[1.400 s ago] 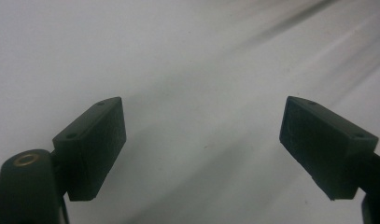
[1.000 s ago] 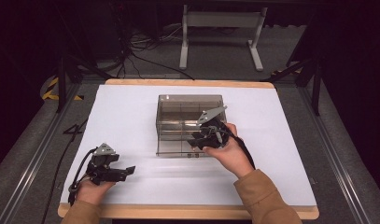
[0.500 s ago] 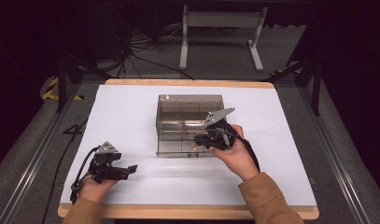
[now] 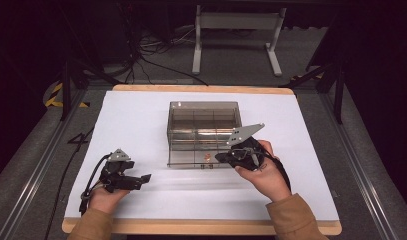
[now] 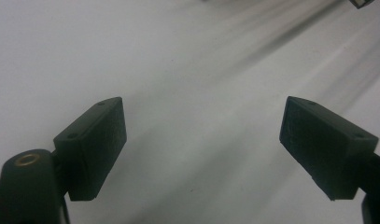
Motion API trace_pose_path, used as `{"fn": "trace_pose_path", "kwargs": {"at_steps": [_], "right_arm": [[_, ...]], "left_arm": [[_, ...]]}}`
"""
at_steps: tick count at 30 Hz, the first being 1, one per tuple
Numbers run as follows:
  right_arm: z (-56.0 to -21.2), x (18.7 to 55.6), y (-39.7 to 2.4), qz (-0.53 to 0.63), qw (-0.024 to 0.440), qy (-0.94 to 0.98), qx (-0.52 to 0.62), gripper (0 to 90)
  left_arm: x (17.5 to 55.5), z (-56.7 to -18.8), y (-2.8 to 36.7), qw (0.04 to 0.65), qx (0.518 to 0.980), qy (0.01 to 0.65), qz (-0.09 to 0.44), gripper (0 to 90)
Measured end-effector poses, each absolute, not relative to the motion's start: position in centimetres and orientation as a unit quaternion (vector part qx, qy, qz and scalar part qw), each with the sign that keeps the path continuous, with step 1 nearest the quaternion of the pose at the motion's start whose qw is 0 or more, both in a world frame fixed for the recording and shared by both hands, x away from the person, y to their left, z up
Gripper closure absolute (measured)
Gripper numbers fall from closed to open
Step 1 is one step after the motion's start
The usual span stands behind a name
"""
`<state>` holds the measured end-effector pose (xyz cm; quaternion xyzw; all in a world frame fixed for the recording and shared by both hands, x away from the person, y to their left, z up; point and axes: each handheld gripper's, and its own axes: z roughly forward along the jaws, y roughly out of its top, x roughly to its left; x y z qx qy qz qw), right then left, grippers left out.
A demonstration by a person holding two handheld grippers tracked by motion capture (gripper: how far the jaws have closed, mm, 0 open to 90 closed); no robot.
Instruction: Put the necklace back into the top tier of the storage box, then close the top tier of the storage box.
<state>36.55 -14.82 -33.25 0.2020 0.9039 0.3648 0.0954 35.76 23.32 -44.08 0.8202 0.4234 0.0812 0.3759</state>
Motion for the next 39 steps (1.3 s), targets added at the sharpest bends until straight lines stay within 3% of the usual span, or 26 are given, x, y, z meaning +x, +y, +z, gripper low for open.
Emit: {"fn": "trace_pose_path", "kwargs": {"at_steps": [30, 39], "right_arm": [[-35.1, 35.6, -14.5, 0.288, 0.057, 0.944, 0.149, 90.0], [-36.0, 36.3, -14.1, 0.272, 0.071, 0.947, 0.154, 90.0]], "left_arm": [[35.7, -44.0, 23.2, 0.375, 0.822, 0.421, 0.082, 15.3], [35.4, -44.1, 23.4, 0.373, 0.82, 0.426, 0.082, 15.2]]}}
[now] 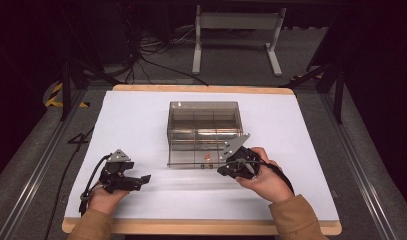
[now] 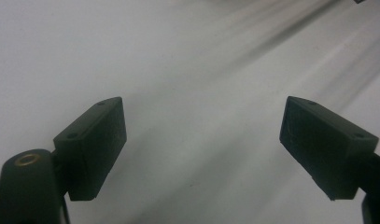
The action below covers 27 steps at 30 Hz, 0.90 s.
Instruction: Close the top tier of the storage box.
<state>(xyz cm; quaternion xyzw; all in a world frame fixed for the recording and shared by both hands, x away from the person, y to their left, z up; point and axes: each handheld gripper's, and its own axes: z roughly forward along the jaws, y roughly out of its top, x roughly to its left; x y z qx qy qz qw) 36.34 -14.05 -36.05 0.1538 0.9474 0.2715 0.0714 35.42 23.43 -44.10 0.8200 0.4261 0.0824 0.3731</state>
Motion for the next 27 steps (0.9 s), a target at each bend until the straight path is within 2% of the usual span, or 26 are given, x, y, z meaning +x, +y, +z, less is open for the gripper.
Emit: {"fn": "trace_pose_path", "kwargs": {"at_steps": [27], "right_arm": [[-37.2, 37.4, -12.9, 0.252, 0.075, 0.953, 0.15, 90.0]], "left_arm": [[34.4, -44.2, 24.8, 0.372, 0.812, 0.442, 0.089, 15.1]]}}
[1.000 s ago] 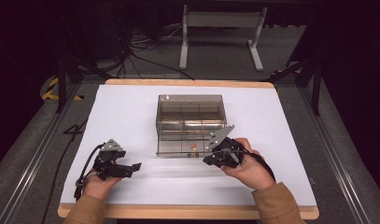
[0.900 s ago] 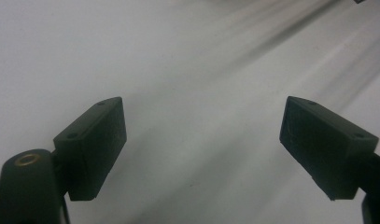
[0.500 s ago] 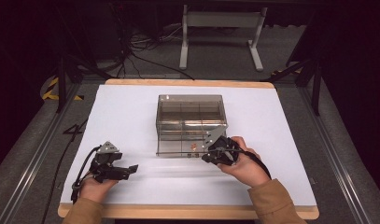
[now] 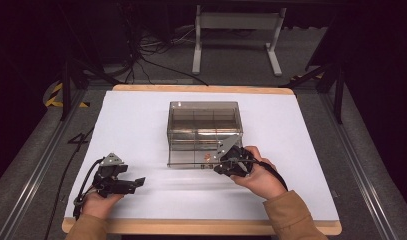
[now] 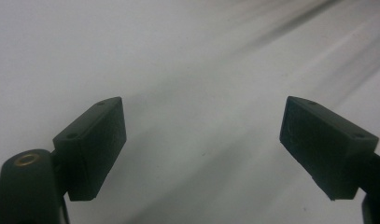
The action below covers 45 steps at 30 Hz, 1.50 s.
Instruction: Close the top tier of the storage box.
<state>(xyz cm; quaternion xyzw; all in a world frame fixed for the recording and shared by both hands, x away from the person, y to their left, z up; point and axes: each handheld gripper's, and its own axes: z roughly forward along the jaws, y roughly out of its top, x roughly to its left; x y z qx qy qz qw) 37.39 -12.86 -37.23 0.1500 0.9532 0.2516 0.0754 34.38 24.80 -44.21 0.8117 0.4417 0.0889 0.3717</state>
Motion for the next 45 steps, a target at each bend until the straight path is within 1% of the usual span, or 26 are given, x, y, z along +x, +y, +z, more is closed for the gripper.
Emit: {"fn": "trace_pose_path", "kwargs": {"at_steps": [7, 45], "right_arm": [[-36.7, 37.3, -12.6, 0.262, 0.097, 0.948, 0.154, 90.0], [-36.5, 40.8, -12.9, 0.295, 0.135, 0.919, 0.224, 90.0]], "left_arm": [[34.3, -44.2, 24.9, 0.37, 0.812, 0.442, 0.089, 15.1], [34.2, -44.4, 24.6, 0.368, 0.814, 0.44, 0.088, 15.2]]}}
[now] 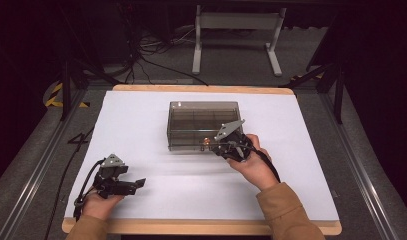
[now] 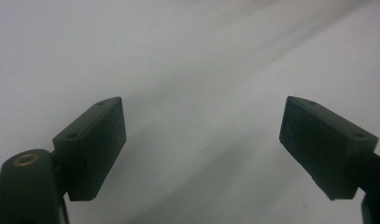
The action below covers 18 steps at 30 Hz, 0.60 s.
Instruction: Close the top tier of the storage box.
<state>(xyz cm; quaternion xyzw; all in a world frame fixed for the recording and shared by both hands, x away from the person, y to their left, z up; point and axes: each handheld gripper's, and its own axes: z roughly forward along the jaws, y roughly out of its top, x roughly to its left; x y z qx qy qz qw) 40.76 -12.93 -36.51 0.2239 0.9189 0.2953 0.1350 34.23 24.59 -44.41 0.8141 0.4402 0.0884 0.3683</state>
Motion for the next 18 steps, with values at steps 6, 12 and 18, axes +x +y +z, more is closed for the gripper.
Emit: {"fn": "trace_pose_path", "kwargs": {"at_steps": [6, 12, 18], "right_arm": [[-36.6, 41.2, -13.0, 0.304, 0.14, 0.912, 0.237, 90.0], [-36.6, 41.5, -13.1, 0.314, 0.14, 0.906, 0.246, 90.0], [-36.8, 42.0, -13.2, 0.324, 0.143, 0.898, 0.26, 90.0]], "left_arm": [[34.2, -44.4, 24.6, 0.368, 0.815, 0.439, 0.088, 15.2], [34.2, -44.4, 24.6, 0.366, 0.815, 0.44, 0.091, 15.1], [34.2, -44.4, 24.6, 0.368, 0.814, 0.441, 0.088, 15.1]]}}
